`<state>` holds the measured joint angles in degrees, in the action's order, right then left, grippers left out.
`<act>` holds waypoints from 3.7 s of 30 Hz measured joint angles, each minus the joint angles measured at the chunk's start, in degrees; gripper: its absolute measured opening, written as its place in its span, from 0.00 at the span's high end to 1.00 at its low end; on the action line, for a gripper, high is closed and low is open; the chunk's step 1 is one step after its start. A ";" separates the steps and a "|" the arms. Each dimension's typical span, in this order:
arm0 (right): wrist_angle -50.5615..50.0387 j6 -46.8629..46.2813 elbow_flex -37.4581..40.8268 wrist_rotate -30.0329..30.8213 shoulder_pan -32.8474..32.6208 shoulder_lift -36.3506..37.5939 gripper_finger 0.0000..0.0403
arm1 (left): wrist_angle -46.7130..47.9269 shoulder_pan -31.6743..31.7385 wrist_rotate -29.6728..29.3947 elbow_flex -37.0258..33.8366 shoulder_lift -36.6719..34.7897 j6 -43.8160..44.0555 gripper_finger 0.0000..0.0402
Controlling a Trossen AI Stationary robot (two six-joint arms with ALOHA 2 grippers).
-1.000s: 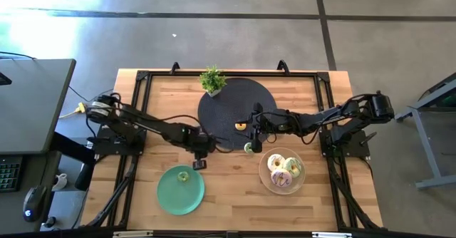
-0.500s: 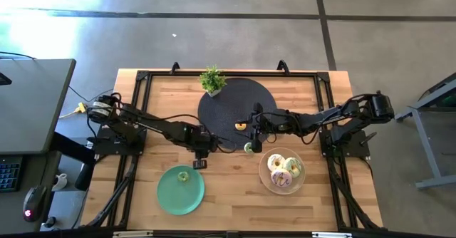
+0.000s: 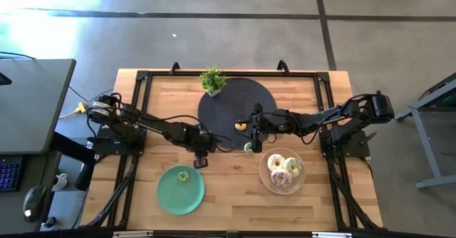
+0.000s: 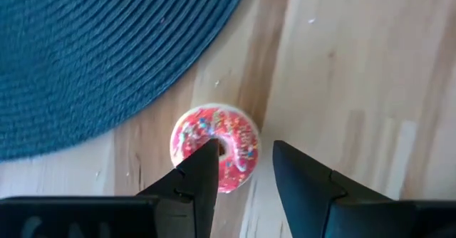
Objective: Pick & Place donuts
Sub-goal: Put the left small pink donut on the blue plate
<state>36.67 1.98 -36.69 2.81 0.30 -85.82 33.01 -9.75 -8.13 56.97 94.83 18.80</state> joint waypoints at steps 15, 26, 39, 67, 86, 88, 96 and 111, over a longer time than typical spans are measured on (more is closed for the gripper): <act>-0.02 0.00 0.01 -0.02 -0.01 0.00 0.55 | -3.28 -0.01 -0.37 -1.69 1.67 1.95 0.67; -0.44 0.00 0.02 -0.02 0.00 0.00 0.55 | -4.18 -0.01 -0.63 -1.46 4.44 -0.73 0.81; -0.87 0.00 0.02 -0.02 0.00 0.00 0.55 | 6.49 -1.66 7.20 -1.42 -4.78 0.66 0.99; -0.85 0.00 0.02 0.00 0.00 0.02 0.55 | -5.10 -30.72 -0.30 -1.48 -1.15 22.21 0.96; -0.87 -0.03 0.01 -0.02 0.00 0.02 0.55 | -6.92 -30.74 -2.36 -1.44 -0.70 21.98 0.88; -0.85 -0.41 0.02 -0.02 -0.01 0.01 0.55 | -7.61 -30.71 -2.56 -1.44 -0.70 22.00 0.88; -0.85 -0.42 0.02 -0.02 -0.02 0.02 0.55 | -11.02 -30.74 -2.82 -1.44 -0.70 20.86 0.87; -0.85 -0.44 0.02 -0.02 -0.02 0.02 0.55 | -5.45 -28.49 -0.06 -1.44 -0.69 26.59 0.76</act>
<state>35.81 1.54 -36.67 2.79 0.27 -85.80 27.56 -38.24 -8.18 55.53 94.13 45.39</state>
